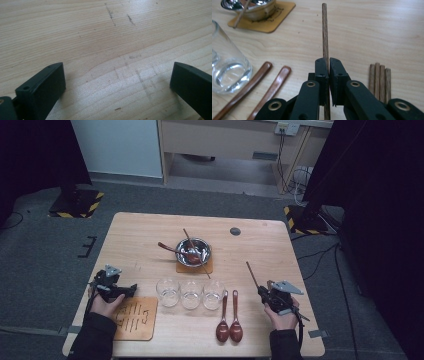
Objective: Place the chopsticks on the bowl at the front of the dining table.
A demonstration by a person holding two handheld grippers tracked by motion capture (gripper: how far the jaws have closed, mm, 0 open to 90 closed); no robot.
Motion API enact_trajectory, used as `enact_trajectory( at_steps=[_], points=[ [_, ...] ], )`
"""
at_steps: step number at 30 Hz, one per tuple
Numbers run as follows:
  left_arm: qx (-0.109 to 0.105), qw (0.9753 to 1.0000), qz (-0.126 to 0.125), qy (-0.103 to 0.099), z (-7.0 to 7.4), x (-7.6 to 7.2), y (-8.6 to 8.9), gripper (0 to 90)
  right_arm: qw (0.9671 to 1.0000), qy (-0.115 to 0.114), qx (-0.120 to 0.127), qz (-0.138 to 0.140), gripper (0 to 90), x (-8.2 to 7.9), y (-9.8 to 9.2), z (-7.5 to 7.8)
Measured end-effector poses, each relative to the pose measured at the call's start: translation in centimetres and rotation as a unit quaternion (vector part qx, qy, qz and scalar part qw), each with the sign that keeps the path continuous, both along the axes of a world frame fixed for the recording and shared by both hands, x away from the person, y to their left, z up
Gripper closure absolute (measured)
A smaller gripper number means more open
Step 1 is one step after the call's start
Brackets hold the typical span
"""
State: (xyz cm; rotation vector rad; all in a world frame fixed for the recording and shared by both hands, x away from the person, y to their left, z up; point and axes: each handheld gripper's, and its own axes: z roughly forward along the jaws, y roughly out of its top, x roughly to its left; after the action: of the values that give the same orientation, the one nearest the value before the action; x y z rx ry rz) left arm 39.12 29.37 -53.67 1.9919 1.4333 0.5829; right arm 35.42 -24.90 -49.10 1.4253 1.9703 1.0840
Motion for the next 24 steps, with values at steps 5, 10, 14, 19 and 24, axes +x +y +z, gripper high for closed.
enact_trajectory(
  at_steps=[5, 10, 14, 19, 24],
  points=[
    [0.0, 1.0, 0.0, 0.0, 0.0, 0.0, 0.0, 0.0, 0.9998, -0.014, 0.01, -0.002, 85.7, 0.5, 0.2, 0.9],
    [0.0, 1.0, 0.0, 0.0, 0.0, 0.0, 0.0, 0.0, 0.9994, -0.026, 0.021, -0.006, 85.6, 1.1, 0.2, 1.7],
    [0.0, 1.0, 0.0, 0.0, 0.0, 0.0, 0.0, 0.0, 0.9991, -0.033, 0.025, -0.007, 85.6, 1.7, 0.3, 2.5],
    [0.0, 1.0, 0.0, 0.0, 0.0, 0.0, 0.0, 0.0, 0.9988, -0.041, 0.027, -0.008, 85.7, 2.4, 0.8, 3.3],
    [0.0, 1.0, 0.0, 0.0, 0.0, 0.0, 0.0, 0.0, 0.9985, -0.046, 0.028, -0.005, 85.7, 3.1, 1.3, 3.9]
  ],
)
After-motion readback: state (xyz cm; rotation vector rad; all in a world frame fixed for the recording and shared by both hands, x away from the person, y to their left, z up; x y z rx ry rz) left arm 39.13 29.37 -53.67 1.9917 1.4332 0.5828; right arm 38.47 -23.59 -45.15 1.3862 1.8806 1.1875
